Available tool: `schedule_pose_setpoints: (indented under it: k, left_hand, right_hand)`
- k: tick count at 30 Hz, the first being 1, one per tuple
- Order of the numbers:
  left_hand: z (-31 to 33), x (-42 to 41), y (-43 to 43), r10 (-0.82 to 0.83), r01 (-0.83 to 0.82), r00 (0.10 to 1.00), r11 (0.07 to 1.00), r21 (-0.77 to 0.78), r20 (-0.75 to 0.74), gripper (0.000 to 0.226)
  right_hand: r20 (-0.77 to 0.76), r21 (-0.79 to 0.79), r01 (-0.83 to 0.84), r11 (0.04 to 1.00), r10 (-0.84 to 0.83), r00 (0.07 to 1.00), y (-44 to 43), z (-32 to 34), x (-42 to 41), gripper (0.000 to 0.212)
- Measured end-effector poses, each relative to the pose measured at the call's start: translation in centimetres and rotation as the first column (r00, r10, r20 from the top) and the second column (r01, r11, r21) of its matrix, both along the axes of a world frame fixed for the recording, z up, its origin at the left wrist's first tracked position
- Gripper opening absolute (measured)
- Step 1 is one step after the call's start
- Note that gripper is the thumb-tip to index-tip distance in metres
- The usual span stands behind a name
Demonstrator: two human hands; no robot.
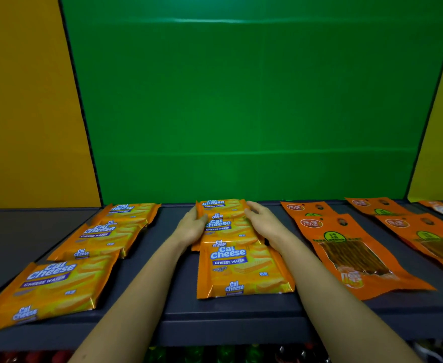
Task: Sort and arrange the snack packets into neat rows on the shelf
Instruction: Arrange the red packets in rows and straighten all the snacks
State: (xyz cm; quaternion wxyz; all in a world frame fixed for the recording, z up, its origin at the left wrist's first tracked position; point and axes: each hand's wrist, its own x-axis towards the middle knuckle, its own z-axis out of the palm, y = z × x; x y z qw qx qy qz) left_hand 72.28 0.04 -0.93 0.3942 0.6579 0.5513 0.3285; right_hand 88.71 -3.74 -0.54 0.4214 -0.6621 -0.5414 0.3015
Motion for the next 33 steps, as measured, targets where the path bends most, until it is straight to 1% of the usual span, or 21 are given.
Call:
schedule_pose_setpoints:
  k: [3,5,10,14,17,21,23,26,27,28,30,33]
  left_hand:
    - [-1.0,-0.2,1.5,-0.016,0.016,0.999,1.0,0.002,-0.037,0.039]
    - [-0.9,-0.2,1.5,-0.028,0.029,0.998,0.999,0.021,-0.053,0.036]
    - [-0.1,0.2,0.1,-0.041,0.042,0.998,0.998,0.046,-0.04,0.04]
    - [0.0,0.3,-0.2,-0.057,0.058,0.998,0.997,0.049,-0.022,0.043]
    - [0.3,0.5,-0.7,-0.076,0.076,0.997,0.997,0.032,0.008,0.044]
    - [0.6,0.4,-1.9,-0.05,0.049,0.998,0.999,0.022,0.042,0.051]
    - [0.4,-0.1,-2.7,-0.035,0.035,0.999,0.999,0.001,0.014,0.057]
    - [-0.4,-0.8,-4.0,-0.069,0.07,0.997,0.997,-0.026,0.015,0.063]
    - [-0.6,-0.9,-4.5,-0.08,0.08,0.997,0.997,-0.011,0.015,0.064]
    - [-0.7,-1.0,-5.0,-0.096,0.096,0.995,0.995,0.014,0.016,0.062]
    - [-0.8,-0.8,-5.5,-0.122,0.124,0.992,0.99,0.068,-0.031,0.057]
    - [-0.8,-0.7,-6.0,-0.141,0.15,0.985,0.984,0.095,-0.098,0.061]
  right_hand:
    - [-0.022,-0.035,-0.035,0.999,0.035,0.999,0.9,-0.6,0.0,0.036]
    - [0.043,-0.022,-0.019,1.0,0.02,0.999,0.7,-0.5,-0.1,0.035]
    - [0.142,0.023,0.056,0.998,-0.058,0.988,0.4,-0.6,0.0,0.036]
    - [0.163,0.027,0.089,0.996,-0.092,0.982,-0.1,-0.8,0.5,0.038]
    - [0.106,0.028,0.075,0.997,-0.077,0.991,-0.7,-0.7,0.5,0.035]
    - [-0.096,0.029,0.057,0.998,-0.055,0.994,-2.2,-0.2,0.3,0.033]
    - [-0.15,0.013,0.023,1.0,-0.021,0.988,-3.6,0.3,0.4,0.037]
    - [-0.195,-0.01,-0.073,0.997,0.07,0.978,-5.3,-0.4,0.9,0.043]
    - [-0.204,-0.029,-0.081,0.996,0.074,0.976,-5.8,-0.9,0.7,0.046]
    - [-0.182,-0.032,-0.08,0.996,0.073,0.981,-6.1,-1.4,0.5,0.05]
    - [-0.065,-0.017,-0.08,0.997,0.079,0.995,-6.2,-2.2,0.1,0.052]
    - [0.019,0.015,-0.079,0.997,0.079,0.997,-6.6,-1.9,-0.3,0.045]
